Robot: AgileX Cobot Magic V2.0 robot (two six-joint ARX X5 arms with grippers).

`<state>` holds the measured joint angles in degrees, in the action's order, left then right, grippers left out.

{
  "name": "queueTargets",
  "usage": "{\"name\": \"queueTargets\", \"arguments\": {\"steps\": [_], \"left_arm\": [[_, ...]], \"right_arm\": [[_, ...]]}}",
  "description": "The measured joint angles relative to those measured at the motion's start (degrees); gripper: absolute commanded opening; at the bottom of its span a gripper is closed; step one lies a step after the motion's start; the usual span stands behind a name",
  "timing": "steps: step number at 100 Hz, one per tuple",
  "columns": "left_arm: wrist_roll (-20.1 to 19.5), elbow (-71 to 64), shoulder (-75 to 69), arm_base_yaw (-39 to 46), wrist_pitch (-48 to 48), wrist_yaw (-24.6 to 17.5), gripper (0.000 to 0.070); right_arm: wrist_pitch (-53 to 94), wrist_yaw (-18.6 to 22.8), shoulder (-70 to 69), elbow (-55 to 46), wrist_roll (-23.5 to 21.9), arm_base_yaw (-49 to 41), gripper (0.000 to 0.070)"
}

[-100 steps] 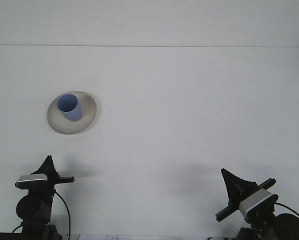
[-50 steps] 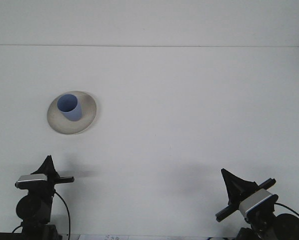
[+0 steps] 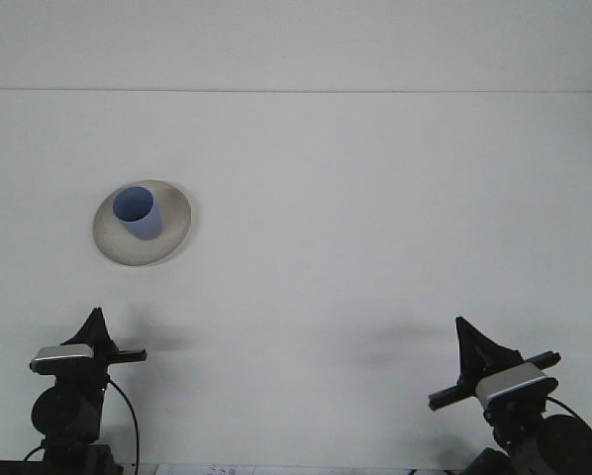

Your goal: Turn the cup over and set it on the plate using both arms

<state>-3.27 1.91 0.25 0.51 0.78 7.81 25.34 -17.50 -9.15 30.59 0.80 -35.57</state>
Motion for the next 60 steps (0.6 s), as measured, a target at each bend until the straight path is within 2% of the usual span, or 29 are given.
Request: {"name": "queueTargets", "arguments": {"steps": [9, 22, 29, 41, 60], "left_arm": [[0.0, 0.0, 0.0, 0.0, 0.0, 0.0, 0.0015], [0.0, 0.0, 0.0, 0.0, 0.0, 0.0, 0.0015], [0.0, 0.0, 0.0, 0.0, 0.0, 0.0, 0.0015], [0.0, 0.0, 0.0, 0.0, 0.0, 0.0, 0.0015], [0.0, 0.0, 0.0, 0.0, 0.0, 0.0, 0.0015]], "right_arm": [[-7.4, 6.7, 0.0, -6.3, 1.0, 9.3, 0.0001], [-18.9, 19.5, 1.0, -17.1, 1.2, 22.8, 0.0001], [-23.5, 24.1, 2.6, -22.4, 0.1, 28.9, 0.0001], [-25.9, 24.4, 5.9, -27.9, -2.6, 34.4, 0.0001], [-22.6, 24.5, 9.1, -29.7, -3.2, 35.6, 0.0001]]}}
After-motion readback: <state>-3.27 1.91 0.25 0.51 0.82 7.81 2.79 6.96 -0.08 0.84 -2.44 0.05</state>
